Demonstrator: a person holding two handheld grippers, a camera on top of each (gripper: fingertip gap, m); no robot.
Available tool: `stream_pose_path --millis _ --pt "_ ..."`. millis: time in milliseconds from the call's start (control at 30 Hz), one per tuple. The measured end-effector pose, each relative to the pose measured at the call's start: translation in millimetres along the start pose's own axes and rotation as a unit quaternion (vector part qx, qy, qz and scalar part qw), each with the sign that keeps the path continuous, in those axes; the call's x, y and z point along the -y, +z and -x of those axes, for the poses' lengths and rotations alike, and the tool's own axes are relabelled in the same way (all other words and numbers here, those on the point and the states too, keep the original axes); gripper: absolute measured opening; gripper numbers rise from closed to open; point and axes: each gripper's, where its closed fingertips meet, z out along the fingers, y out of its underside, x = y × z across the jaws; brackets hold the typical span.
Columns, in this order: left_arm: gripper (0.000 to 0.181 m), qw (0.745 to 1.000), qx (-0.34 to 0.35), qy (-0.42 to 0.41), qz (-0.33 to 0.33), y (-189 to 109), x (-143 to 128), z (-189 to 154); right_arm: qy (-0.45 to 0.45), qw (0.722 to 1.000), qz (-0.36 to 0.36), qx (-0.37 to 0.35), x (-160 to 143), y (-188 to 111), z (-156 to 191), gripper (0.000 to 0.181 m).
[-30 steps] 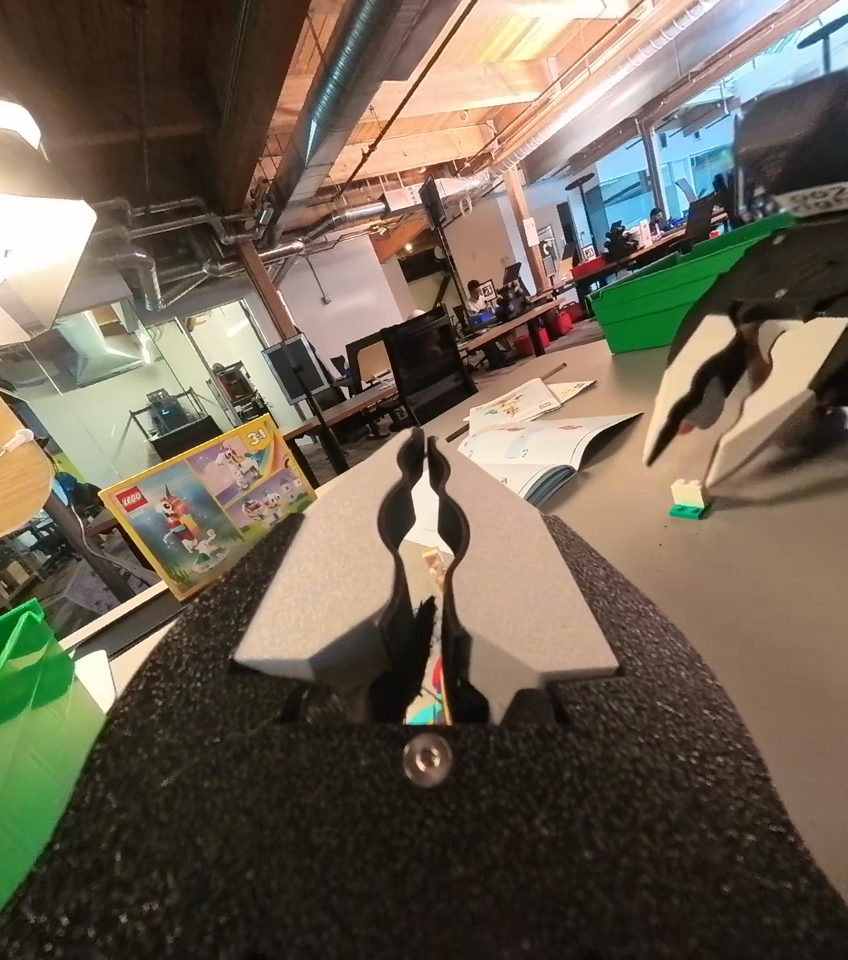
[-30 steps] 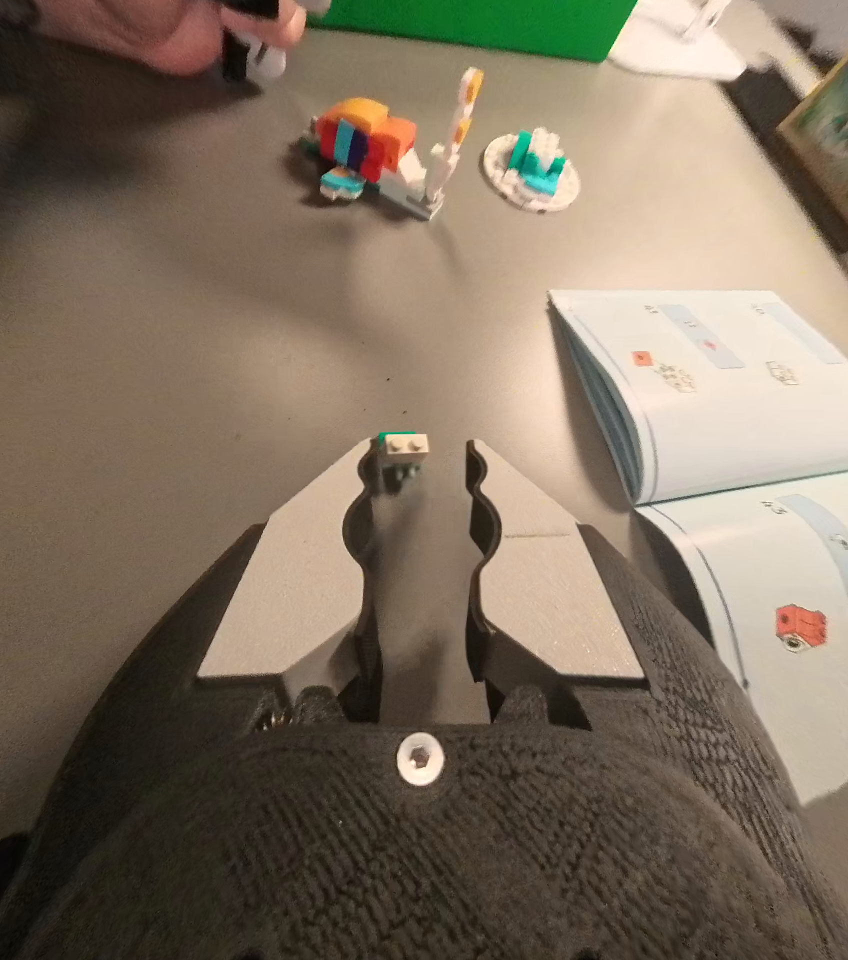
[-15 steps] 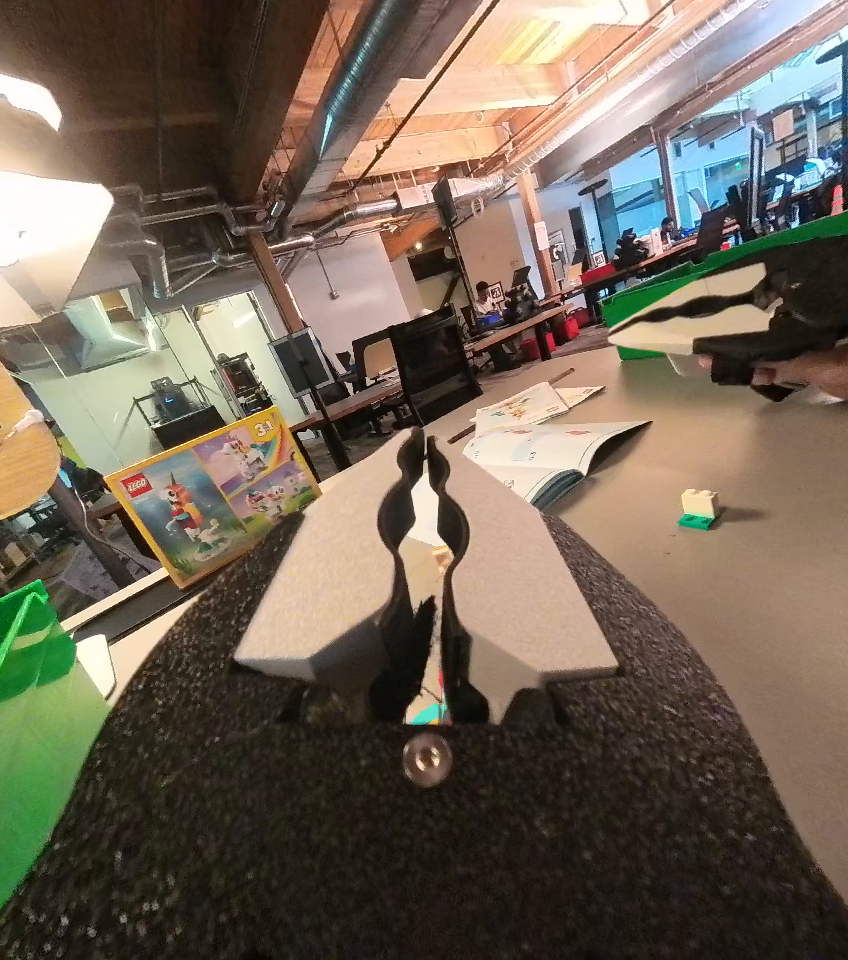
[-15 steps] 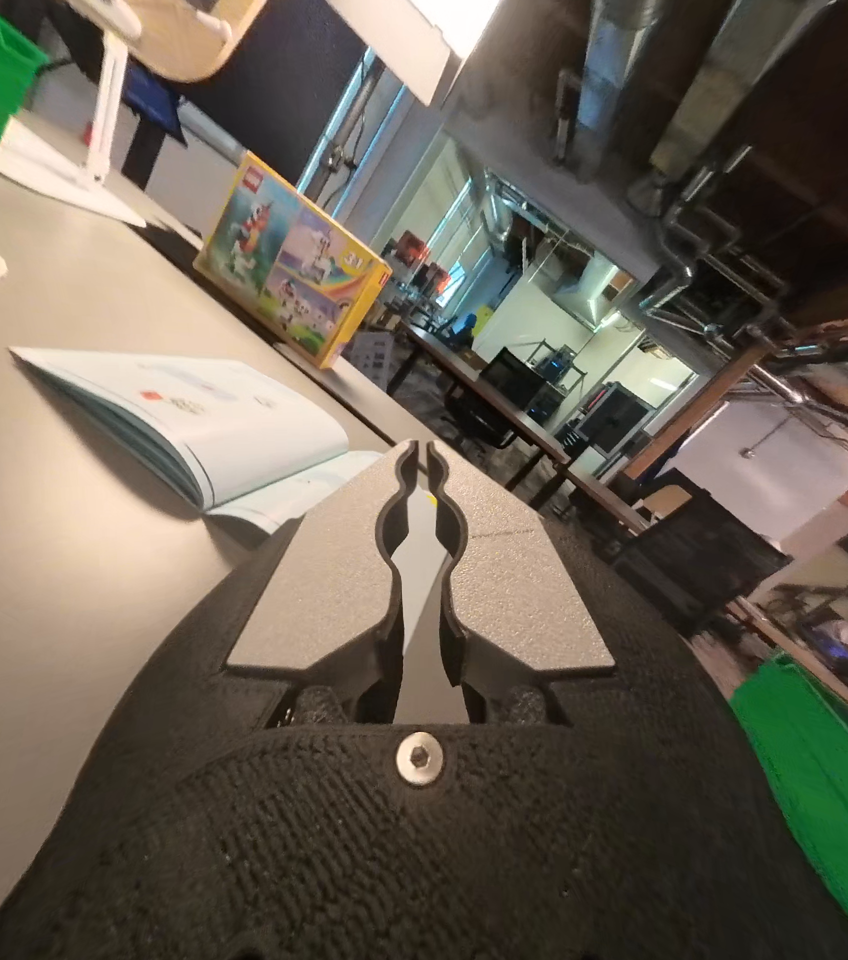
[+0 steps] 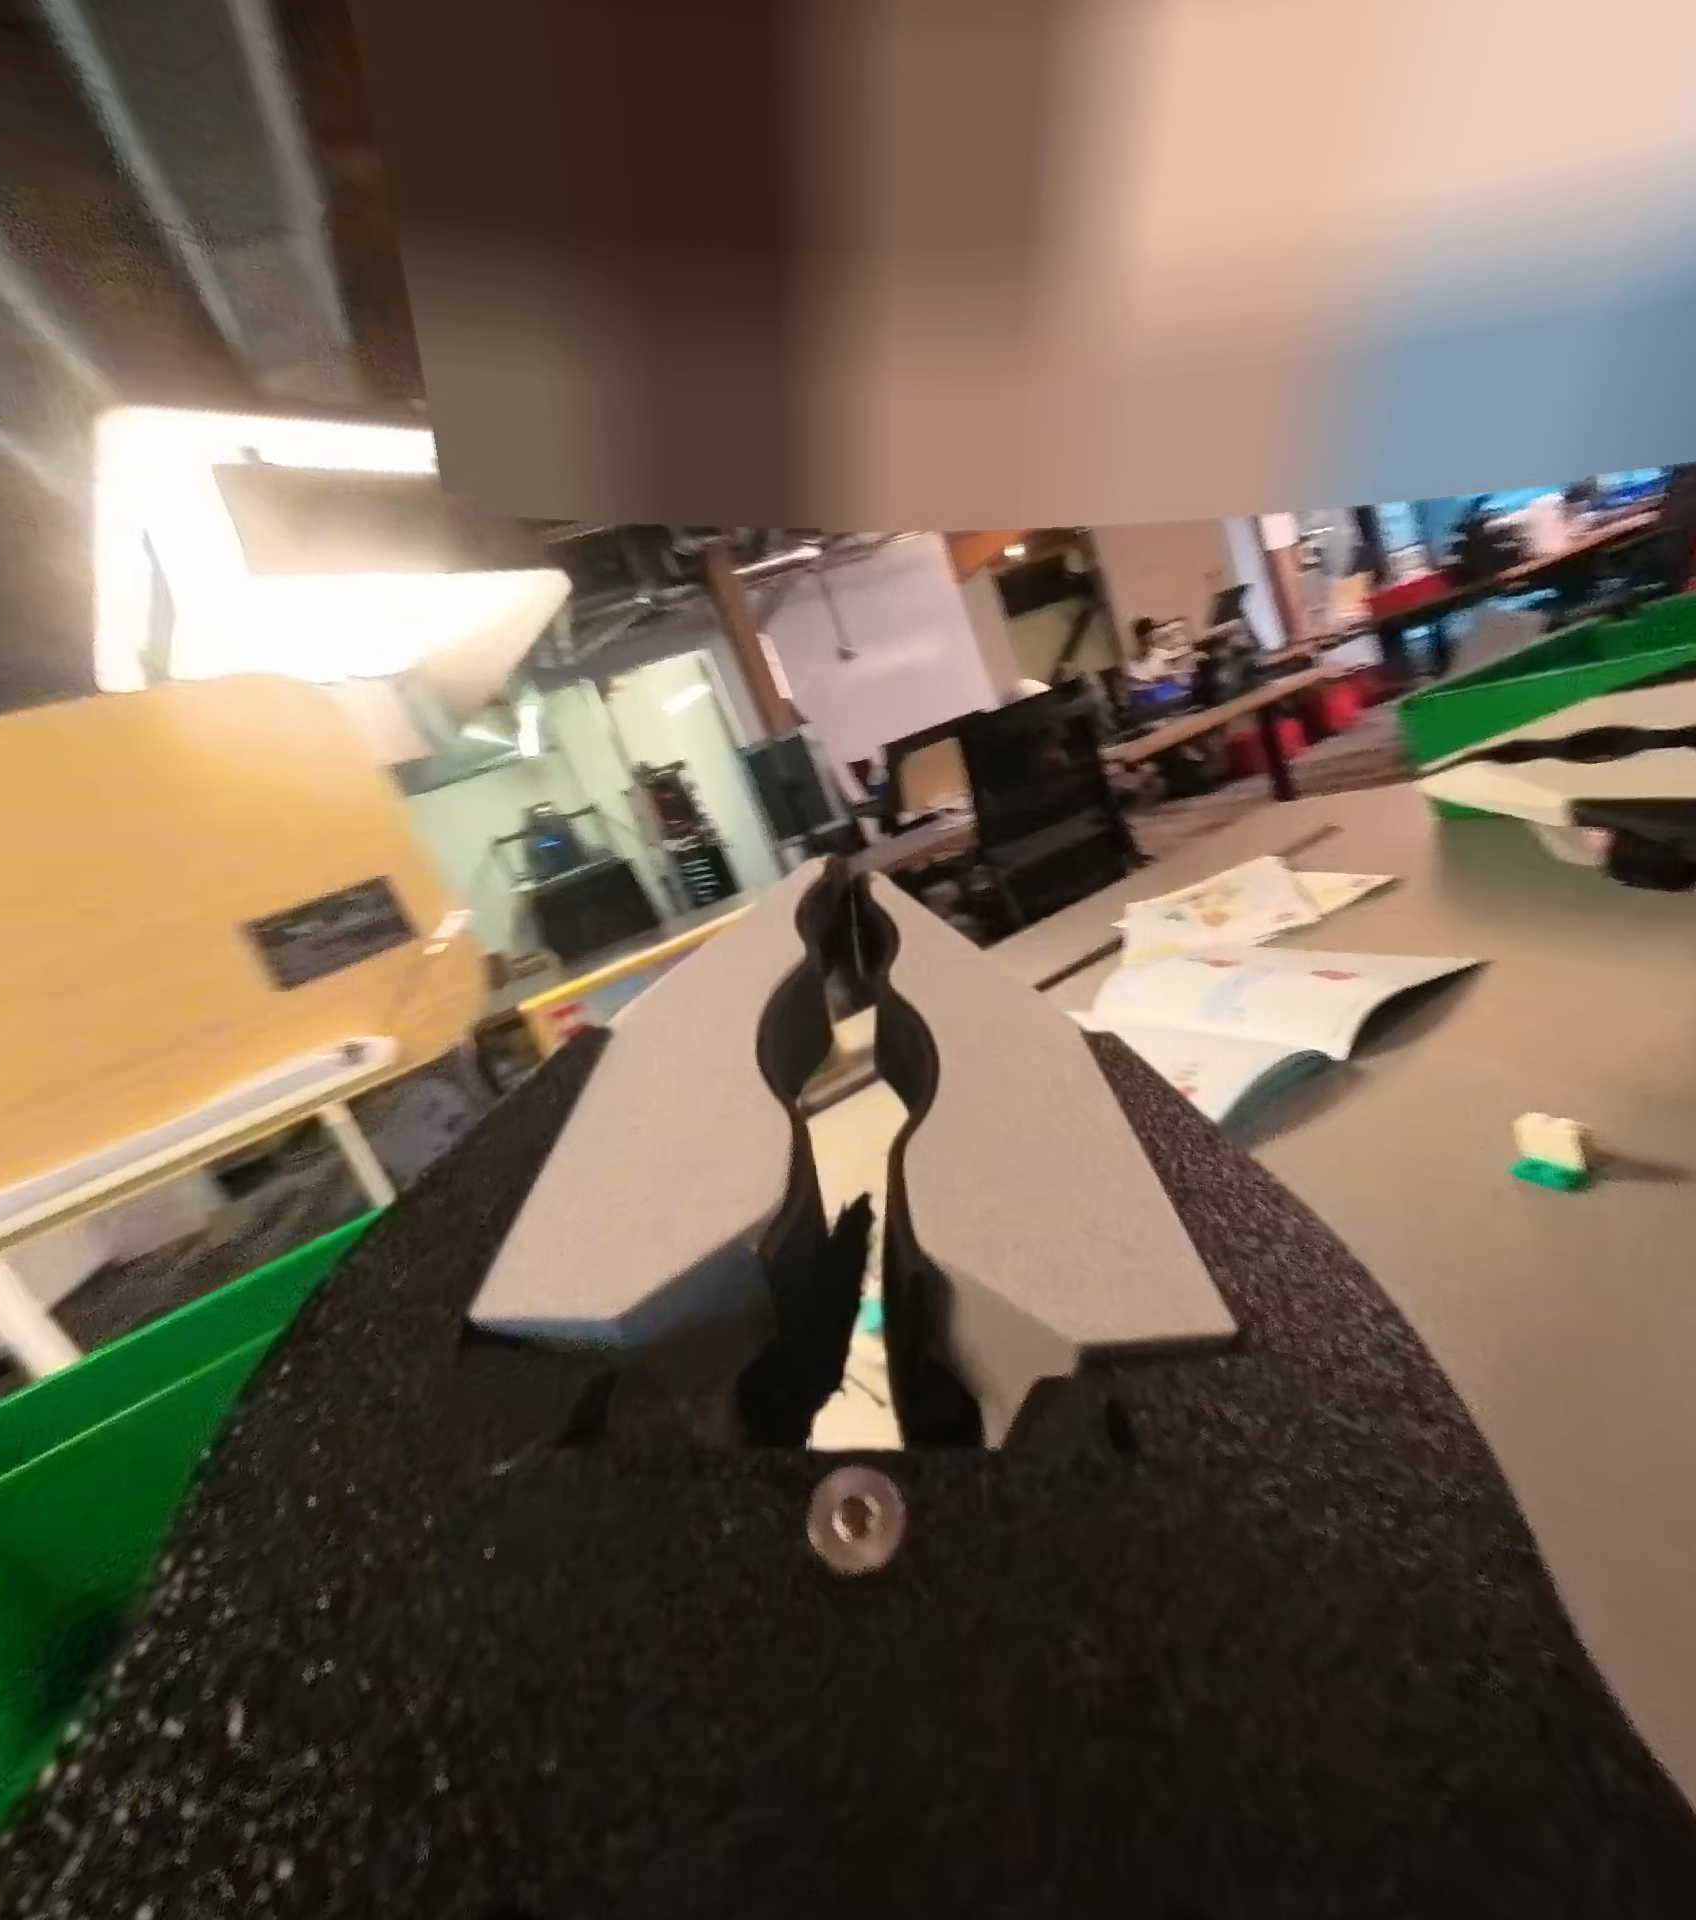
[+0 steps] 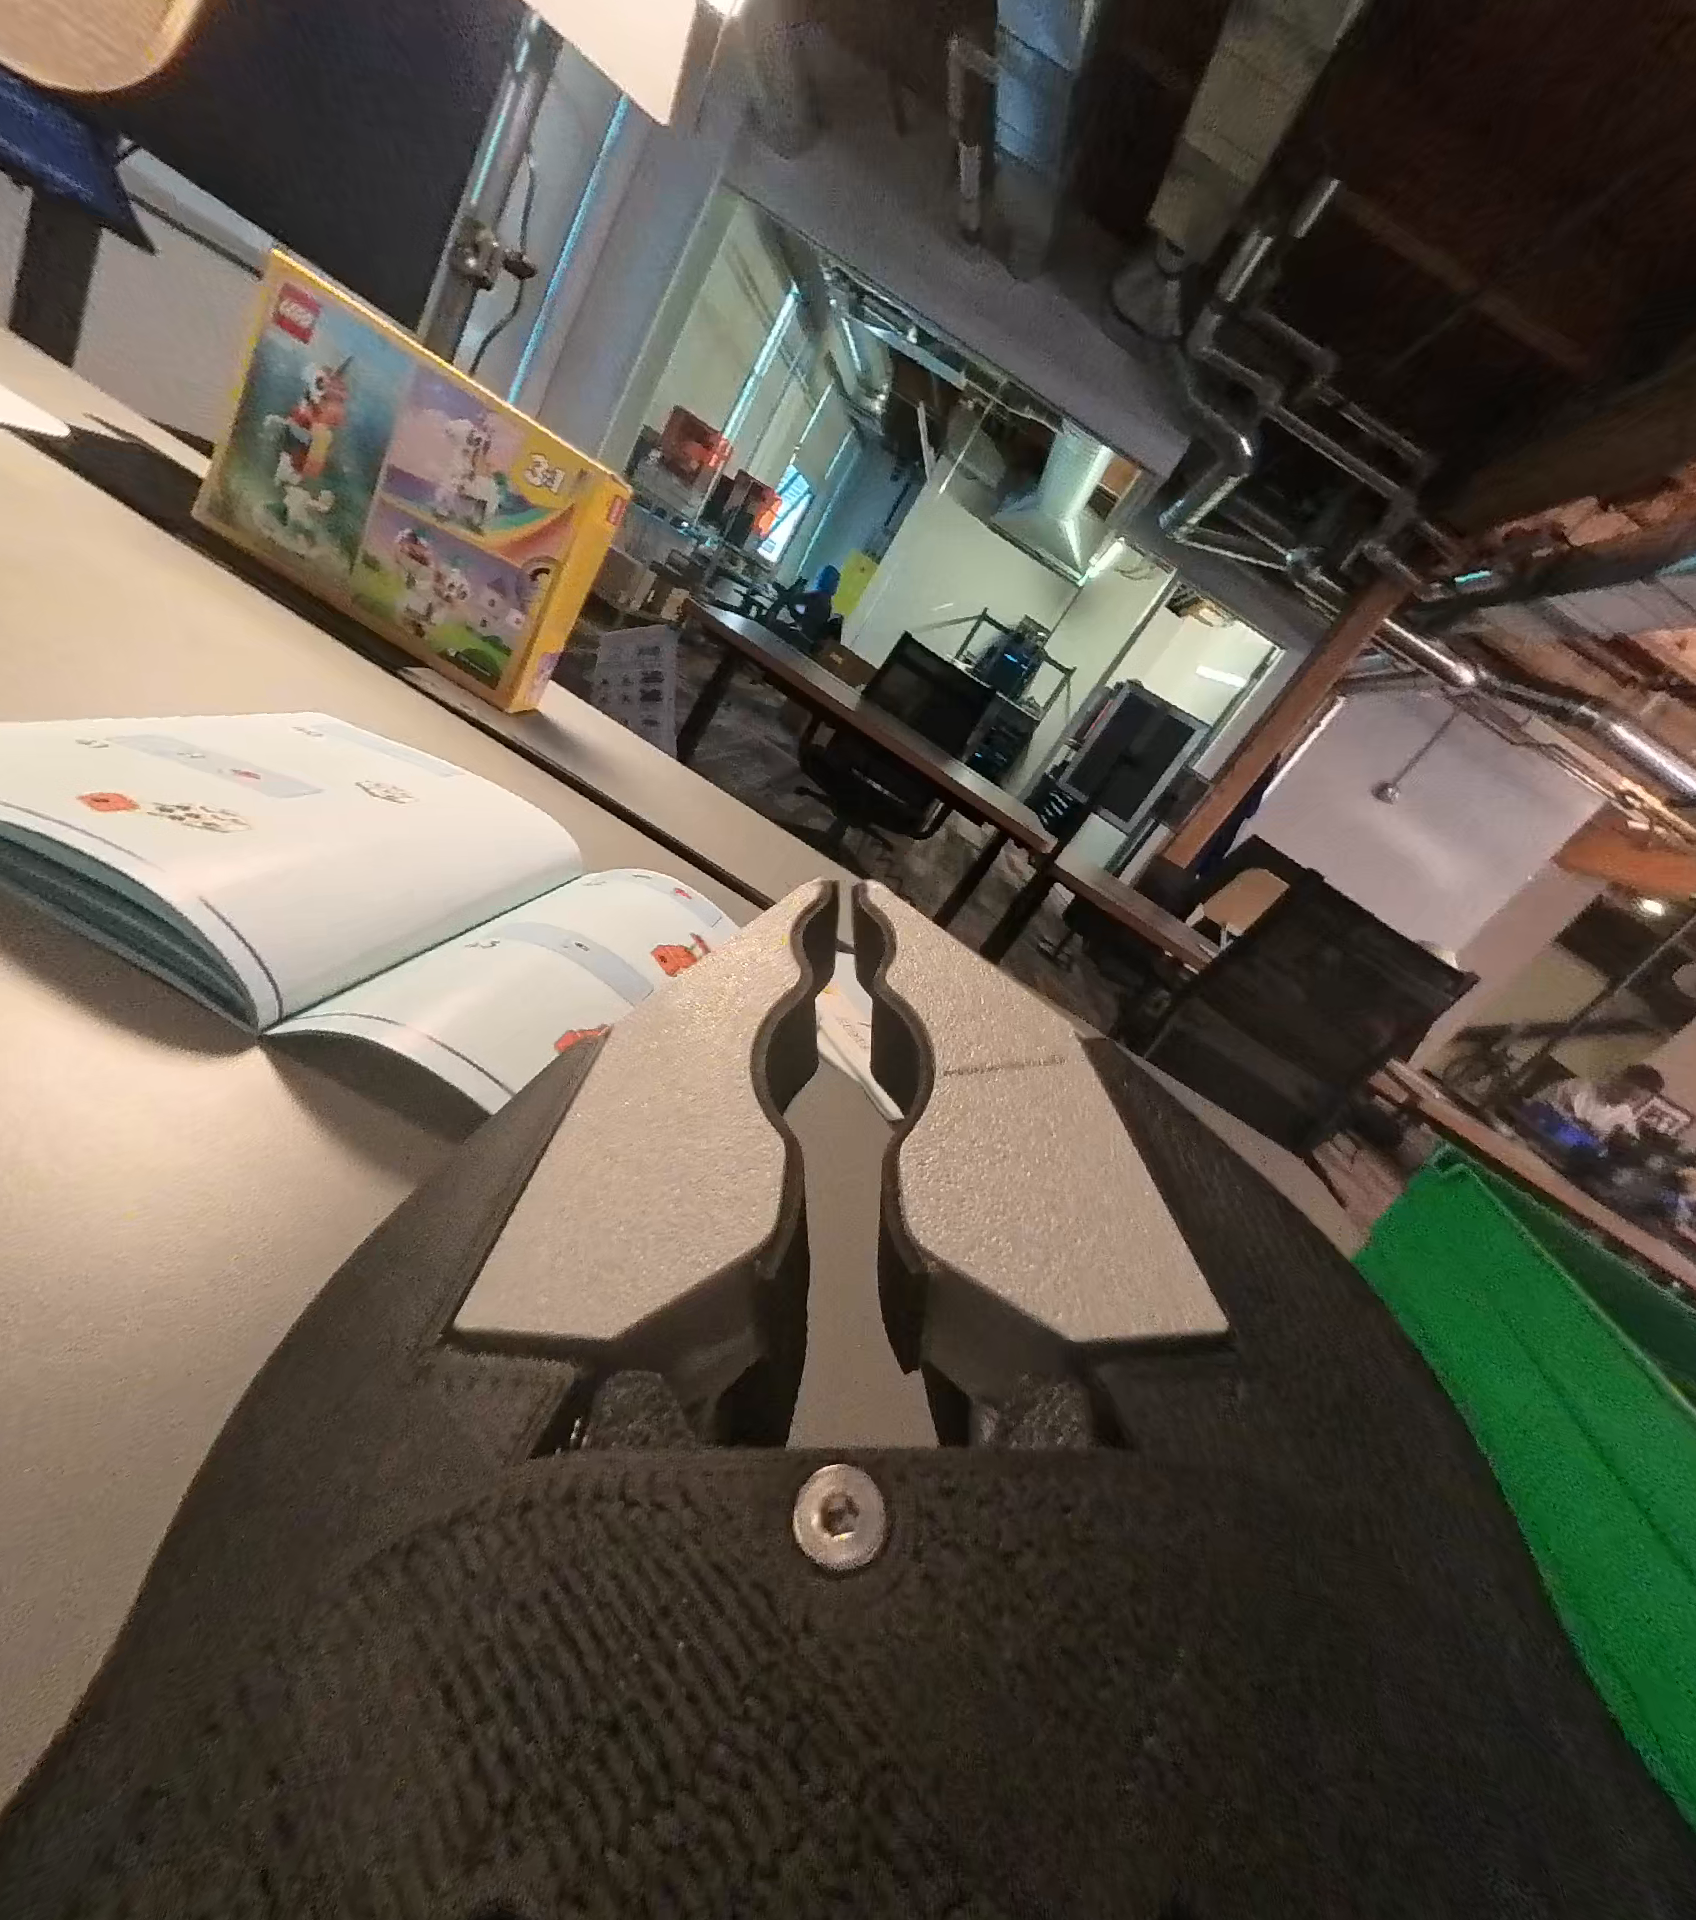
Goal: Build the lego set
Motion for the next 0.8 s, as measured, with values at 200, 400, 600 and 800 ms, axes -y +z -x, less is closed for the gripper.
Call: stream_pose_path --millis 200,400,600,800 --pt "0.0 0.989 0.11 0.053 0.084 -43 -3 81 -0.003 1.0 0.005 -0.004 -2 2 -1 0.0" --pt "0.0 0.962 0.234 -0.099 0.099 -82 -21 142 -0.023 1.0 0.005 0.008 -1 2 6 0.0" --pt "0.0 0.946 0.277 -0.071 0.154 -104 -37 161 -0.028 0.999 0.005 0.013 -1 3 8 0.0" --pt "0.0 0.934 0.304 -0.088 0.169 -122 -42 179 -0.027 1.0 0.003 0.014 -1 3 8 0.0"
